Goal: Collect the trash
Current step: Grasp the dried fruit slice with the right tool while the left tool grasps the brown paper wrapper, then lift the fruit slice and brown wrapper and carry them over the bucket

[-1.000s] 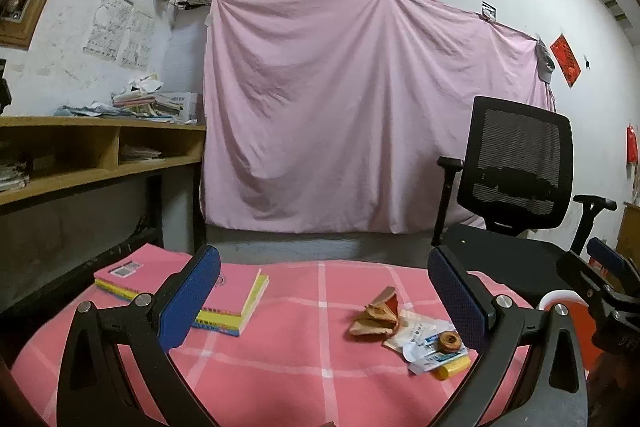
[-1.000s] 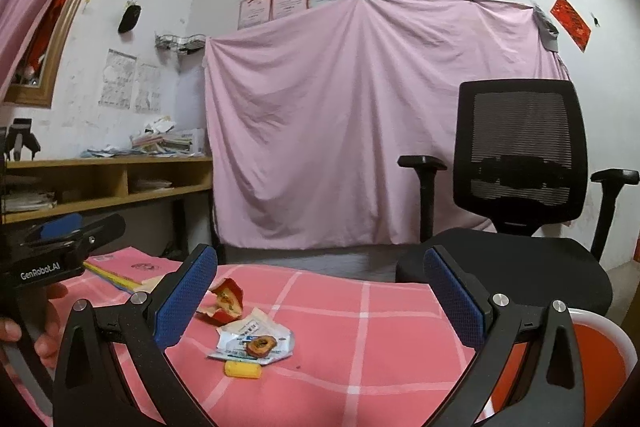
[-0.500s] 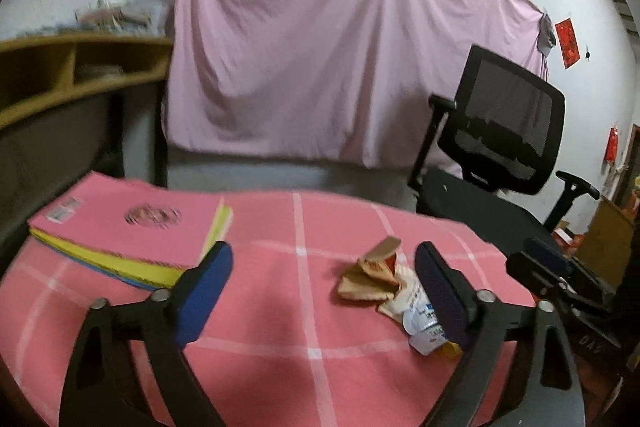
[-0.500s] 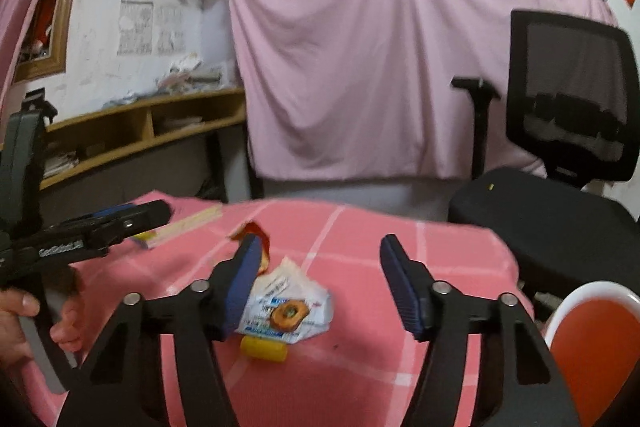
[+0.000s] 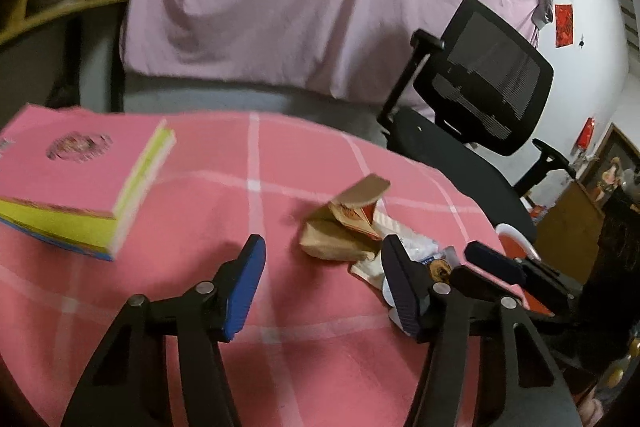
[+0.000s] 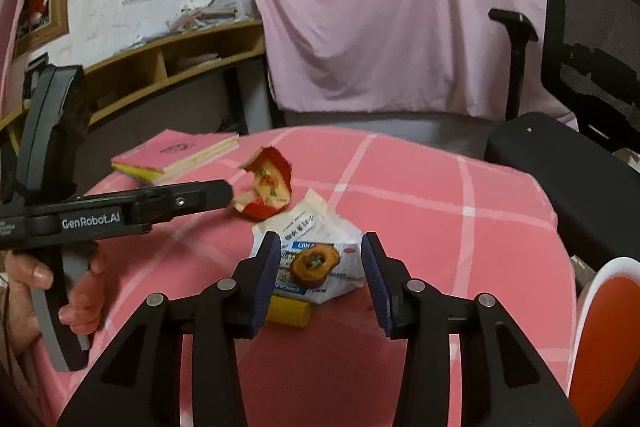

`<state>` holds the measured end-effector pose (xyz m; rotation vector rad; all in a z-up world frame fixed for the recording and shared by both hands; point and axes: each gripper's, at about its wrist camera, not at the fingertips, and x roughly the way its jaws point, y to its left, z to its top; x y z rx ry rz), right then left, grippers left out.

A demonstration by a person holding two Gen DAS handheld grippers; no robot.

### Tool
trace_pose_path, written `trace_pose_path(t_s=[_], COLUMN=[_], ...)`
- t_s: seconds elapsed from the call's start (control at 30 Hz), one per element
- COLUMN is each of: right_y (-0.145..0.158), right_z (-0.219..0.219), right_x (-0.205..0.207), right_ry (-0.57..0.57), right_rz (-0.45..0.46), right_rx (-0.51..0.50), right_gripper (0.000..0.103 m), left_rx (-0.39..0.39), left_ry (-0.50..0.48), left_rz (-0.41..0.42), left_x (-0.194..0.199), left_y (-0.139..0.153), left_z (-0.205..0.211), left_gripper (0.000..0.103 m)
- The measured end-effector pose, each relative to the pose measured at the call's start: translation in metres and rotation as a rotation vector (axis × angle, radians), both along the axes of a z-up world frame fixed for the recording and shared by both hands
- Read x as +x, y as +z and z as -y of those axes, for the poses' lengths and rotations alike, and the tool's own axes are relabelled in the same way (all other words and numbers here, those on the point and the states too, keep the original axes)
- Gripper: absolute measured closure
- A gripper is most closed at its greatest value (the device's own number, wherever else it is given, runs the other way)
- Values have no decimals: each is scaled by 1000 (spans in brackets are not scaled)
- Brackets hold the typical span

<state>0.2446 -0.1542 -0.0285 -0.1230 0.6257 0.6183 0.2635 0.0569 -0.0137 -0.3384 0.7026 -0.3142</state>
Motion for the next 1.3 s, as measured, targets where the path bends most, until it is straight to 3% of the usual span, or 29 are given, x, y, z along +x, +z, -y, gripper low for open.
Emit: trace_pose_path(t_s=[0.2,0.27,0.3,0.37,0.7,0.93,1.3], right_y=[-8,-8,-9,-9,-6,3,26], right_z=[-5,-6,-6,-6,-2,16,40], right_x=[9,9,9,10,8,1,-30], right_ry=[2,2,1,-4,-13,-53,-108], right_rz=[-56,-56,-57,-62,-44,11,193], right_rx=[-38,-49,-53,-57,-32,52,187], right_gripper=[63,65,68,75,76,76,76], left_rx=[-66,-62,-56,-49,-38,2,82], left_ry=[-15,-19,-20,-23,-22,-23,37], left_rz=[-50,-55,-56,-61,-42,22,252], left_x=[13,16,17,18,16,3,-44], left_y=[-1,-1,0,-1,-1,4,22], left_z=[-2,0,0,1,6,14,31], left_gripper=[49,50,57,59,62,62,62])
